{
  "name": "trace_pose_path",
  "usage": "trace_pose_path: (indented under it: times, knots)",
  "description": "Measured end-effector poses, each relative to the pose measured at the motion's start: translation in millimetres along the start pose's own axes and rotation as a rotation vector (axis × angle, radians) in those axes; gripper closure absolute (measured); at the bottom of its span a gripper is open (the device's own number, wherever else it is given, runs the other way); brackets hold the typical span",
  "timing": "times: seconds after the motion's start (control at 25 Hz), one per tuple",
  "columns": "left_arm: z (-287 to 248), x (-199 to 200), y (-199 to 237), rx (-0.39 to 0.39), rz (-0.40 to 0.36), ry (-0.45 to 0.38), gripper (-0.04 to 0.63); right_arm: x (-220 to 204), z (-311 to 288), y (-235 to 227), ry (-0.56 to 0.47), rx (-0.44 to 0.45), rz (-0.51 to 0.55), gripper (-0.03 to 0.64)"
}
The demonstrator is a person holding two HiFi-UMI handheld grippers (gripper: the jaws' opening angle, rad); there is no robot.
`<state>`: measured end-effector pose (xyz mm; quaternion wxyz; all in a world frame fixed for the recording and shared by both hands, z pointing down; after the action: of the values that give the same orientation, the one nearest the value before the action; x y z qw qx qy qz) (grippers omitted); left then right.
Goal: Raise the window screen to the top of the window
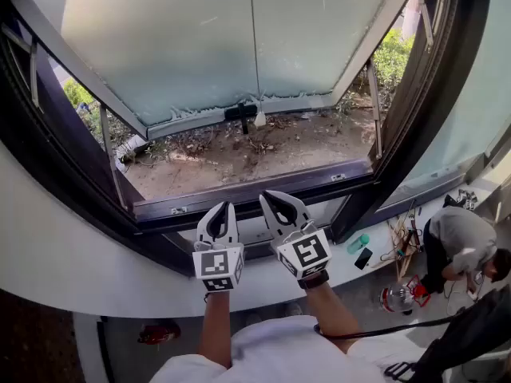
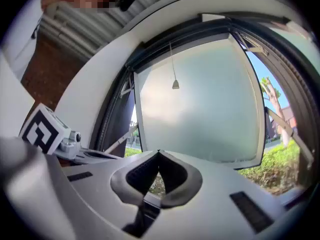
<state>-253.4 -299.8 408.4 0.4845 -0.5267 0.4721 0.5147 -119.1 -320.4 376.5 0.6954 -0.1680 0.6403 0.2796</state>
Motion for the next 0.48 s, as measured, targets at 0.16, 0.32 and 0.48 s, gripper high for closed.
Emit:
trace_pose_path:
  times: [0.16, 0.32, 0.48]
  knots:
    - [1, -7, -11, 0.006, 0.014, -0.017, 0.594, -14, 6, 3, 0.072, -0.053, 0.053, 0.615]
    - [3, -11, -16, 0.007, 0.021, -0.013, 0.594, -24, 10, 0, 0.094, -0.078, 0.018, 0.615]
    - [7, -15, -16, 0.009, 0.032, -0.004, 0.594, -31, 16, 0, 0.114, -0.087, 0.003, 0.615]
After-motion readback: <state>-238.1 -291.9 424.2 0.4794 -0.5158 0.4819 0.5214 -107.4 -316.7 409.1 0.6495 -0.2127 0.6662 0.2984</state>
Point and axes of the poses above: the fingertips, and each gripper's own axes: z backward along the fingers, y to its left, x out of its top, the point moved 6 cm from there along z, backward along the fingers, and after that the axes turned 7 degrees about x, right-handed, at the moved point
